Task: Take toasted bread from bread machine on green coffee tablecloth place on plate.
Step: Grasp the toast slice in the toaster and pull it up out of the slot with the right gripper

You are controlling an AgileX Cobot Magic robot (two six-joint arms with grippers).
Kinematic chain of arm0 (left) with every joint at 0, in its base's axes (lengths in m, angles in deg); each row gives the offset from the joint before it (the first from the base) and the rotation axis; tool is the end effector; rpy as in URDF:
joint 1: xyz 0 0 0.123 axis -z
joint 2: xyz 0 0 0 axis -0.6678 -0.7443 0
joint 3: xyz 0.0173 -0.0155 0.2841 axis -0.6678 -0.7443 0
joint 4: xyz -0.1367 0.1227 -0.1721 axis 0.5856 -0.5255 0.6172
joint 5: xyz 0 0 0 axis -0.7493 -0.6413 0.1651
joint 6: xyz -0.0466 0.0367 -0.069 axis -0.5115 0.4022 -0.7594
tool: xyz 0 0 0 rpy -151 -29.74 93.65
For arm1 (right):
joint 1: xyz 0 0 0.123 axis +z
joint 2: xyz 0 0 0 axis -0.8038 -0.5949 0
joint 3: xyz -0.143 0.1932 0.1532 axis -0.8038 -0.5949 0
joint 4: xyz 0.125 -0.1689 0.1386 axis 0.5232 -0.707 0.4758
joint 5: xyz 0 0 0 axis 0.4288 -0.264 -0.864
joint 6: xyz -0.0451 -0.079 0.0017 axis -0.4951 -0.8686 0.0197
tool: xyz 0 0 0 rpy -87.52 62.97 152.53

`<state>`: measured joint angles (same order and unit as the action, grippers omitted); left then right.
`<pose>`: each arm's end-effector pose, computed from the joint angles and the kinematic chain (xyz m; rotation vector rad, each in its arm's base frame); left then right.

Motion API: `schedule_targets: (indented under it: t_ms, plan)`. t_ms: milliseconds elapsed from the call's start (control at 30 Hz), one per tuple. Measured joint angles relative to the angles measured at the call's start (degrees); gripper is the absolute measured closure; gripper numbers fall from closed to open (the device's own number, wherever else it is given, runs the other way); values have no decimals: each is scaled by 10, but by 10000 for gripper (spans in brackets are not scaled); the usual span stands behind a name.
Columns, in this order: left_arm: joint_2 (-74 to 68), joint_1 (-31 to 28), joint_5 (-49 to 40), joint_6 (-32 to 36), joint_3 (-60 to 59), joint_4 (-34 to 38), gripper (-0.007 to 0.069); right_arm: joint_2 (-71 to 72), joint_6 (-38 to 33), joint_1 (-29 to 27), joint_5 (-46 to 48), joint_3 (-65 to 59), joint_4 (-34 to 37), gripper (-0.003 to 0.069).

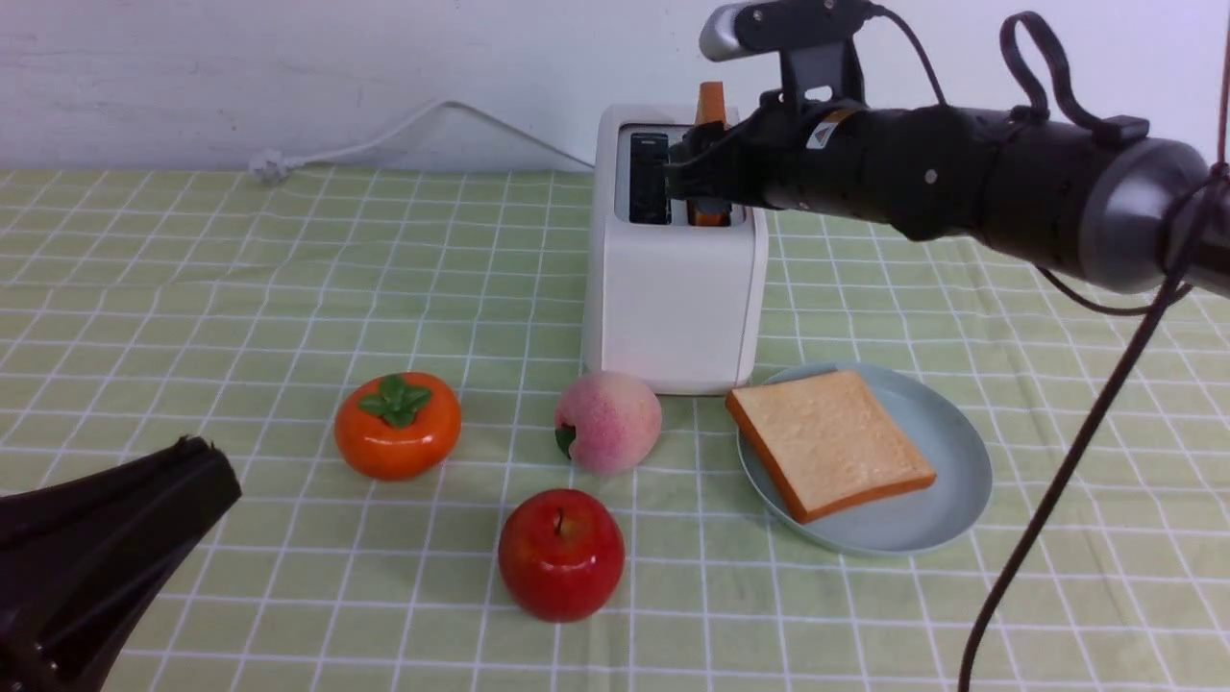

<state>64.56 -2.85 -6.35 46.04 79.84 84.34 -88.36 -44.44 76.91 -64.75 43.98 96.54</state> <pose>0.0775 -0.0527 0.3055 0.4334 1.4554 -0.4891 0.4388 0.1921 0.2891 -0.3117 1.9052 0.3603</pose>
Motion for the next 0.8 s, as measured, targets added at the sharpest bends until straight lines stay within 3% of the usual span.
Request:
schedule_targets:
  t_ms: [167,500,800]
  plan:
    - [0,0,0,0,0,1,638,-17,0,-2,-8,1,2,246]
    - [0,0,0,0,0,1,638,-18,1,-5,-26,2,4,500]
    - [0,0,0,0,0,2,638,-18,2,-5,-33,2,18,540]
